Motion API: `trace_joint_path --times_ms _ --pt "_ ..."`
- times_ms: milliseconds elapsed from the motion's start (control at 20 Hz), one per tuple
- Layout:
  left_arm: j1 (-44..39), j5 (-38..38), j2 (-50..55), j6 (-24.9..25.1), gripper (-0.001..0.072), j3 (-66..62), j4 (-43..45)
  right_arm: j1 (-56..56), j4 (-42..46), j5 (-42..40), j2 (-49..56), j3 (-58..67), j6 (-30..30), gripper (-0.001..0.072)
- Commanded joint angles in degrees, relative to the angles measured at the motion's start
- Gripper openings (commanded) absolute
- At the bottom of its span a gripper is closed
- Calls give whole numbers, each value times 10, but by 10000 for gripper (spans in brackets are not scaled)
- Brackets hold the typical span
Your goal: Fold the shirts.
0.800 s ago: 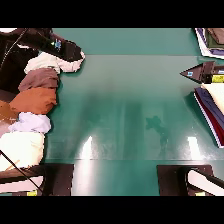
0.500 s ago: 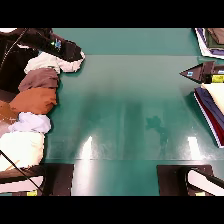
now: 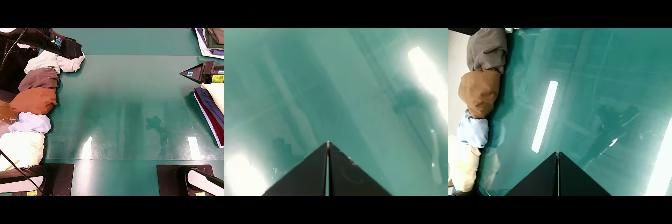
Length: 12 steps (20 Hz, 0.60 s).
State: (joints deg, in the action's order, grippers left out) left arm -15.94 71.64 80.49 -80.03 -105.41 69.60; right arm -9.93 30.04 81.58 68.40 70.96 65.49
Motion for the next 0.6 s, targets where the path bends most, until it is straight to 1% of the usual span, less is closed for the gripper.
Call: trace_joint_path --times_ms 0,50,100,200,250,400,550 --pt "0 -60 3 10 219 0 19 0 0 0 0 0 0 12" --pt "0 -88 7 5 586 0 61 0 0 1 0 0 0 12" --pt "0 -116 18 -17 669 0 122 0 0 1 0 0 0 12" --pt "5 -145 53 -82 670 0 238 0 -1 9 0 0 0 12" --pt "14 -153 78 -98 671 0 255 1 -1 12 0 0 0 12" --pt "59 -194 165 -124 671 0 255 1 -1 16 0 0 0 12" --pt "96 -241 242 -177 671 0 254 1 -1 18 0 0 0 12"
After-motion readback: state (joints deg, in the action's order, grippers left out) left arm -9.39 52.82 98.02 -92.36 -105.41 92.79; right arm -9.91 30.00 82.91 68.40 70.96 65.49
